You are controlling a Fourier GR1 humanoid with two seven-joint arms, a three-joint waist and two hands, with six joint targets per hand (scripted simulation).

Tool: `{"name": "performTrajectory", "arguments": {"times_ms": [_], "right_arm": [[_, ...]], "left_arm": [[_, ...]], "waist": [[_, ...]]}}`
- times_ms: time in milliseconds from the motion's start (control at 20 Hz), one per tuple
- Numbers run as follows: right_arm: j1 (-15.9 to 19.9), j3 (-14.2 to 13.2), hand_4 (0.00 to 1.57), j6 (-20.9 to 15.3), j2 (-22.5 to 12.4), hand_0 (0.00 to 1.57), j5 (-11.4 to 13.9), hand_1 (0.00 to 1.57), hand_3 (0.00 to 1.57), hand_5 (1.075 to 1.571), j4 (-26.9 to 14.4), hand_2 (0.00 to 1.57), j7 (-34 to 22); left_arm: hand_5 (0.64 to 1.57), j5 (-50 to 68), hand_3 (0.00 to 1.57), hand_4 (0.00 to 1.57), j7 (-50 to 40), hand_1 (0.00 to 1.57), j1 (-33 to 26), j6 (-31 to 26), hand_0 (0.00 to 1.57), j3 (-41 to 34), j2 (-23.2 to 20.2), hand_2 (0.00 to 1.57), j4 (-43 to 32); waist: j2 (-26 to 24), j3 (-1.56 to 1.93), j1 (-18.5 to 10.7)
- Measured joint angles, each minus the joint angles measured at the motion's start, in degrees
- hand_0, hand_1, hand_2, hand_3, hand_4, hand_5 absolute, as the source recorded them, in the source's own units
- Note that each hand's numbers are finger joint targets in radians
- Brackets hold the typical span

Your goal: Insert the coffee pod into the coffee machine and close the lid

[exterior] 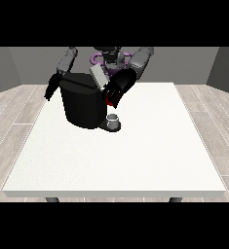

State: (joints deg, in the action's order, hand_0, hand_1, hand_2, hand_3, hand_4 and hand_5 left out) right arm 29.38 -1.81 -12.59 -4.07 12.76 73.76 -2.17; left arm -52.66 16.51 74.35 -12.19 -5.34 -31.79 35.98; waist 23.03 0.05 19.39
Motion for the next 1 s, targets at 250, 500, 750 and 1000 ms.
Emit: {"name": "performTrajectory", "arguments": {"times_ms": [250,500,750,1000], "right_arm": [[0.96,-0.80,0.15,0.63,-0.55,0.00,-0.74,0.00,0.00,1.571,-0.06,0.00,-1.01],[-0.56,-1.33,0.00,0.97,-0.38,0.00,-1.47,0.00,0.00,1.571,-1.24,0.00,0.24],[-4.89,-2.58,0.00,1.29,-0.38,0.00,-2.63,0.00,0.00,1.571,-3.56,0.00,0.91],[-10.78,-3.24,0.00,2.30,-0.61,0.00,-3.47,0.00,0.00,1.571,-5.82,0.00,2.55]], "left_arm": [[1.571,-0.21,0.33,0.00,0.54,0.00,0.45,0.39,0.00,-0.57,-0.79,0.43,-0.48],[1.571,-0.40,0.15,0.00,-0.17,0.00,-0.69,0.34,0.00,-0.55,0.30,0.00,-0.78],[1.571,0.56,0.00,0.00,-1.15,0.00,-5.69,-0.62,0.00,-0.27,4.16,0.00,-0.56],[1.571,3.32,0.00,0.00,-1.71,0.00,-11.82,-0.93,0.00,-0.91,10.08,0.15,0.64]], "waist": [[-0.20,0.02,-0.35],[-2.08,0.01,-1.49],[-8.56,-0.02,-5.19],[-16.02,-0.04,-9.08]]}}
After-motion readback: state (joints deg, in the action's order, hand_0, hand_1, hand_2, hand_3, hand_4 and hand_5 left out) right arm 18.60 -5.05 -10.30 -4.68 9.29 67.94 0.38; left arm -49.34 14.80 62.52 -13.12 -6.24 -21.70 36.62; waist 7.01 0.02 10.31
